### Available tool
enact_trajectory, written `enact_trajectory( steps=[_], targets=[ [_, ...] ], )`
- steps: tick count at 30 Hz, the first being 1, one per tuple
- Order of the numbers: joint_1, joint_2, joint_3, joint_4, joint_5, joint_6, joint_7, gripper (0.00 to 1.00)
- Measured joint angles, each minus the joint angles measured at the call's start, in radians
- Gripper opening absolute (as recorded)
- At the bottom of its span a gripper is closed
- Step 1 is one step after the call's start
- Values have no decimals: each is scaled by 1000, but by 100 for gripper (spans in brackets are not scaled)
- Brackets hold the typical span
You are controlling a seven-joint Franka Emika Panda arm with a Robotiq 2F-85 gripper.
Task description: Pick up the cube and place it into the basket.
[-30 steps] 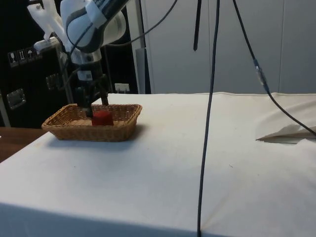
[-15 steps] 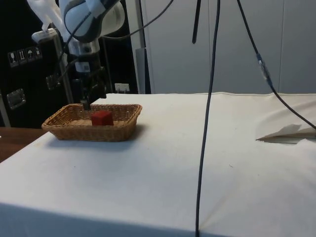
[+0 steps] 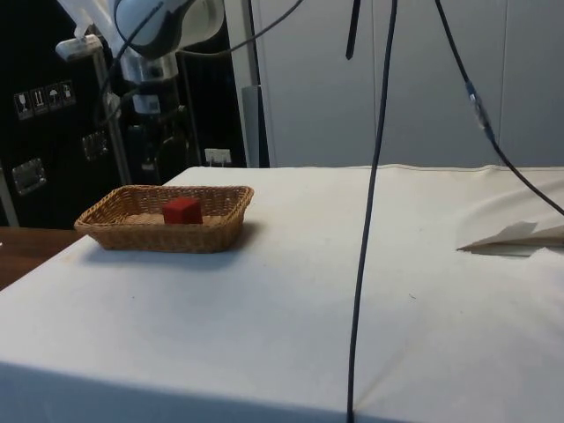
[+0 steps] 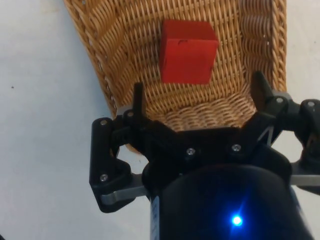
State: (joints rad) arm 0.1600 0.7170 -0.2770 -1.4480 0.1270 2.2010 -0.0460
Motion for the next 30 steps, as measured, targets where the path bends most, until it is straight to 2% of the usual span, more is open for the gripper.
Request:
enact_trajectory(
  steps=[19, 30],
  targets=[
    [16, -108, -1, -112, -32, 17, 0, 100],
    [18, -179, -1, -153, -40, -14, -10, 100]
  ],
)
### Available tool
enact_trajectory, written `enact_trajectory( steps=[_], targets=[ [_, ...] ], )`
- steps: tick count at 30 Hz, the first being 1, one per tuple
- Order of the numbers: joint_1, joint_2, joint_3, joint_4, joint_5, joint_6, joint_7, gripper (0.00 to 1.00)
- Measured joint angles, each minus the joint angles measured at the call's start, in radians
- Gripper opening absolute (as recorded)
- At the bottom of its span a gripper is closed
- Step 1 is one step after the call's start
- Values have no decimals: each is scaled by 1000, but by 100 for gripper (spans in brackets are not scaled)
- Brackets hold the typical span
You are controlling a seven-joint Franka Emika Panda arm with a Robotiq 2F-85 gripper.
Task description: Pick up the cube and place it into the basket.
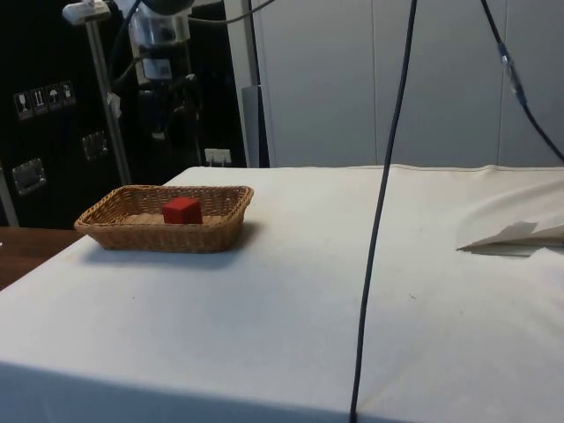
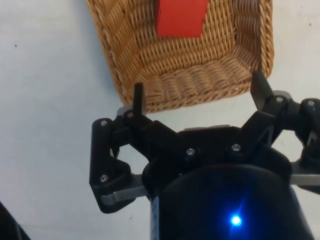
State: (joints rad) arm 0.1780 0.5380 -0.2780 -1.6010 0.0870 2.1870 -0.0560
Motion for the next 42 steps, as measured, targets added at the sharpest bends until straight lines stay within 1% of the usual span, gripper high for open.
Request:
enact_trajectory(
  steps=[4, 6, 11, 15, 16, 19, 20, 23, 24, 34, 35, 39, 42],
  targets=[
    [2, -37, 0, -33, -7, -6, -7, 100],
    [2, -37, 0, -33, -7, -6, -7, 100],
    [4, -71, 0, -69, -12, -7, -17, 100],
    [7, -116, 0, -117, -17, -7, -30, 100],
    [7, -116, 0, -117, -17, -7, -30, 100],
    [8, -143, 0, -147, -19, -7, -38, 100],
    [9, -162, 0, -166, -22, -7, -43, 100],
    [10, -189, 0, -195, -29, -7, -49, 100],
    [10, -189, 0, -195, -29, -7, -49, 100],
    [12, -278, 2, -291, -39, -7, -78, 100],
    [12, -278, 2, -291, -39, -7, -78, 100],
    [12, -316, 2, -332, -45, -7, -89, 100],
    [12, -331, 3, -349, -48, -7, -93, 100]
  ],
)
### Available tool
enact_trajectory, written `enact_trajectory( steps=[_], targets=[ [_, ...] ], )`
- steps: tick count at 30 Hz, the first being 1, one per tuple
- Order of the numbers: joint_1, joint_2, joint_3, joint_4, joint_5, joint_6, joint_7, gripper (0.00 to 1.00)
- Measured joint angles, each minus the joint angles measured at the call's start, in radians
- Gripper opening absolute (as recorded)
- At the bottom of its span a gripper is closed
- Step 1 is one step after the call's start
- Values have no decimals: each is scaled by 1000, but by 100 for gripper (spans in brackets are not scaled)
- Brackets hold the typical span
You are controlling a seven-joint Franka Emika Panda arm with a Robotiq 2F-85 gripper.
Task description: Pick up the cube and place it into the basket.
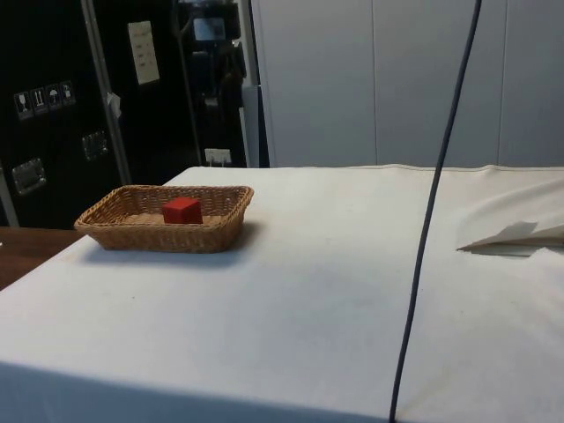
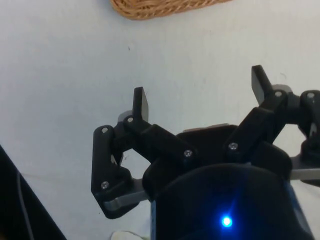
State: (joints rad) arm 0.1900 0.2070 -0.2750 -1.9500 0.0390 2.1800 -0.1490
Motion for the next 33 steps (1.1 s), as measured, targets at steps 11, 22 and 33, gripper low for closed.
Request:
enact_trajectory(
  steps=[11, 22, 33],
  targets=[
    [1, -76, 8, -80, -7, 0, -11, 100],
    [5, -154, 22, -170, -9, 0, -11, 100],
    [6, -223, 35, -252, -9, 0, -10, 100]
  ],
)
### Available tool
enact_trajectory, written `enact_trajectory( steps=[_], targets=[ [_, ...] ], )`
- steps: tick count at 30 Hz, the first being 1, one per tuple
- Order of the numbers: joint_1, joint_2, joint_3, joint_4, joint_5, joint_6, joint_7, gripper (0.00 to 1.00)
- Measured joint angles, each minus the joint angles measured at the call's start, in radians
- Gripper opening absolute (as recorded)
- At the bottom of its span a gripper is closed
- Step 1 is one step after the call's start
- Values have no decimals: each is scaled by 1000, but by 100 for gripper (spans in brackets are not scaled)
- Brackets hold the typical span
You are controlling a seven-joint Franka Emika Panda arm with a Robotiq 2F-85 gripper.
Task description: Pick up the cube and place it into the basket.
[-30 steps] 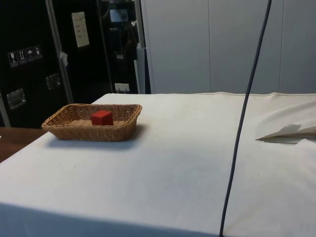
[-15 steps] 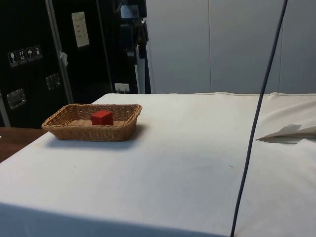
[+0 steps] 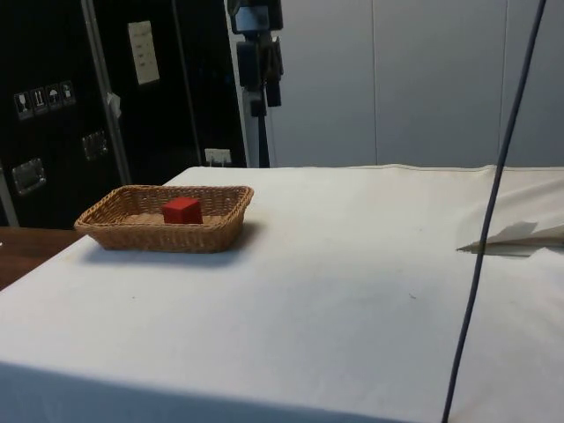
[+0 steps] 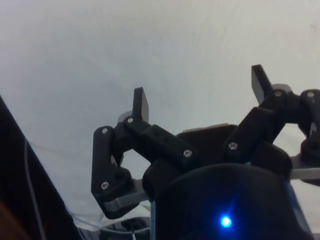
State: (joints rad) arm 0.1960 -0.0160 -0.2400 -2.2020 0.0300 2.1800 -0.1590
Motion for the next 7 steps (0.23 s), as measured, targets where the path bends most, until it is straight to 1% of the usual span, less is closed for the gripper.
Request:
enact_trajectory(
  steps=[4, 7],
  targets=[
    [0, -33, 7, -39, 0, 0, 2, 100],
    [0, -45, 9, -52, 0, 0, 3, 100]
  ],
)
